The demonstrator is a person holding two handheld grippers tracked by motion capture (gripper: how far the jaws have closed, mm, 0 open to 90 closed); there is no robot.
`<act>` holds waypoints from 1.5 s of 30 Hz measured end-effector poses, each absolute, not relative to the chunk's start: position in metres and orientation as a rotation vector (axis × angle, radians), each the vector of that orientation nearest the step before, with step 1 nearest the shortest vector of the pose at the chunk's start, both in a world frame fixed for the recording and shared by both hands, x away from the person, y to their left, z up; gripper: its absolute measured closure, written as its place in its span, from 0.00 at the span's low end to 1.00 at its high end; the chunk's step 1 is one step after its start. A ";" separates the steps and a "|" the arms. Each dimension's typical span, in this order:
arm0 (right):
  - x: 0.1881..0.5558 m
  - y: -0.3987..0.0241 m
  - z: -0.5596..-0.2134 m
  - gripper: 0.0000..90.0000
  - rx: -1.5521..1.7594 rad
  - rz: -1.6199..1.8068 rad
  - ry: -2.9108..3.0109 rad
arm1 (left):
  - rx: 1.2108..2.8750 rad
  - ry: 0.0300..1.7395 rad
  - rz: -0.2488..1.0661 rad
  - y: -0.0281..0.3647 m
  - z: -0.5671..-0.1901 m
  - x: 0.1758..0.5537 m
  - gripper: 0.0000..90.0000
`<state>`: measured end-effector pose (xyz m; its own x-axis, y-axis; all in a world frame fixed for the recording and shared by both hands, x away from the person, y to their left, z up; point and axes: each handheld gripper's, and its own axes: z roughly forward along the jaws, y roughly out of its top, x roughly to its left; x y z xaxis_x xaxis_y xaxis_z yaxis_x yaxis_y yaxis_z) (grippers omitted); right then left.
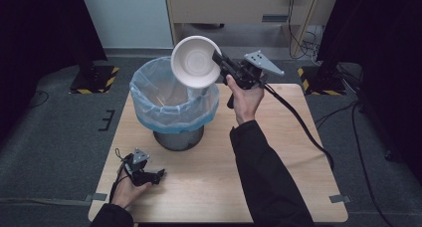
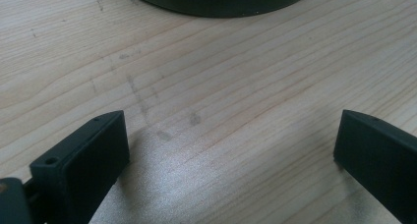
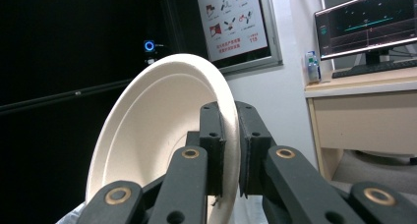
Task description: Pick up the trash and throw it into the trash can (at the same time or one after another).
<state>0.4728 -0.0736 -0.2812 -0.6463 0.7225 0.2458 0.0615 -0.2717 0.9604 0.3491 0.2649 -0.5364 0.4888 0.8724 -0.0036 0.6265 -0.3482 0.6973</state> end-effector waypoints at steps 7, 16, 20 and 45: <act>0.482 -0.046 -0.288 0.93 0.966 1.994 1.550 | 2.095 1.227 0.495 0.265 -0.536 0.349 0.00; 0.496 -0.023 -0.299 0.91 0.959 1.919 1.622 | 2.096 1.225 0.495 0.265 -0.536 0.349 0.00; 0.498 -0.023 -0.300 0.71 0.912 1.913 1.694 | 2.096 1.223 0.494 0.265 -0.537 0.349 0.00; 0.398 -0.207 -0.465 0.27 1.226 1.456 2.017 | 2.099 1.221 0.492 0.265 -0.536 0.349 0.00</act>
<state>0.3982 -0.2071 -0.4652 -0.5548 0.8107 0.1867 0.4325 0.0893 0.8972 0.3490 0.2646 -0.5364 0.4952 0.8687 -0.0031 0.6242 -0.3534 0.6968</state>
